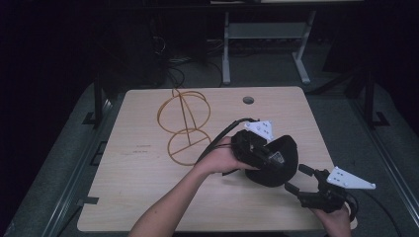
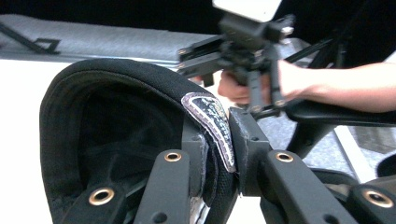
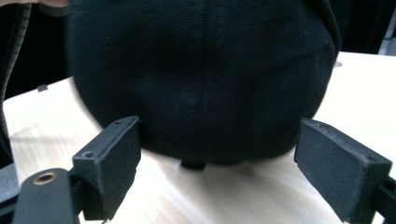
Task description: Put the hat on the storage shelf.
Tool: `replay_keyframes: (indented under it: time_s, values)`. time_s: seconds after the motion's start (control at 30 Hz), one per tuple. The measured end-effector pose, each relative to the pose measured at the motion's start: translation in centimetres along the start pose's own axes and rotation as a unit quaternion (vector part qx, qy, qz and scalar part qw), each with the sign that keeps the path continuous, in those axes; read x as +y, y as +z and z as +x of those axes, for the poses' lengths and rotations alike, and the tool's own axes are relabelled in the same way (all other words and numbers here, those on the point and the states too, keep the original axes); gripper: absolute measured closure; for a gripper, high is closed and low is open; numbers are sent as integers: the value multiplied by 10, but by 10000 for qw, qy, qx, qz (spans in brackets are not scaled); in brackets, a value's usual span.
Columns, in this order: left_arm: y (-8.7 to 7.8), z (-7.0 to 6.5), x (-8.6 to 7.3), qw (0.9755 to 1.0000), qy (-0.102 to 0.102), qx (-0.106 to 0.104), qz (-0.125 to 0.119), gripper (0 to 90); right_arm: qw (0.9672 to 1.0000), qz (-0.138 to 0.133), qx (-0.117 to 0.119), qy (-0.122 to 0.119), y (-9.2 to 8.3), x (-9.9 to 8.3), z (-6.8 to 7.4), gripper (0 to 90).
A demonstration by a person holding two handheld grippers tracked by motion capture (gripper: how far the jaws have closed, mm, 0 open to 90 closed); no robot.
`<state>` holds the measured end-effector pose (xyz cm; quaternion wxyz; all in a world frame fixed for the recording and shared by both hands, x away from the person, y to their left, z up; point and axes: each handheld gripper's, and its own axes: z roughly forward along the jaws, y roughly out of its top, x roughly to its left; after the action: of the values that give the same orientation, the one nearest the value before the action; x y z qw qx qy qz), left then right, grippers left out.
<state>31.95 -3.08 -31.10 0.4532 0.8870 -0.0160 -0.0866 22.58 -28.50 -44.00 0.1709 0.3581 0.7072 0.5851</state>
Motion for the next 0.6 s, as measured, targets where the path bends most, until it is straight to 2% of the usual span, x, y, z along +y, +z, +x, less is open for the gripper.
replay_keyframes:
  time_s: [0.1,0.37,0.5,0.53,0.6]
  values:
    - [4,-5,7,9999,121,-103,1,780,9999,-143,-27,-13,0,3,-3,184]
    - [9,-19,21,9985,481,-264,85,791,9982,-515,296,36,-9,2,-7,459]
    - [10,-22,24,9978,578,-303,139,792,9972,-582,462,-12,-10,2,-6,569]
    - [11,-23,25,9977,578,-319,143,792,9969,-558,545,-103,-10,2,-5,619]
    - [10,-24,26,9974,622,-325,179,792,9967,-563,561,-137,-10,2,-4,647]
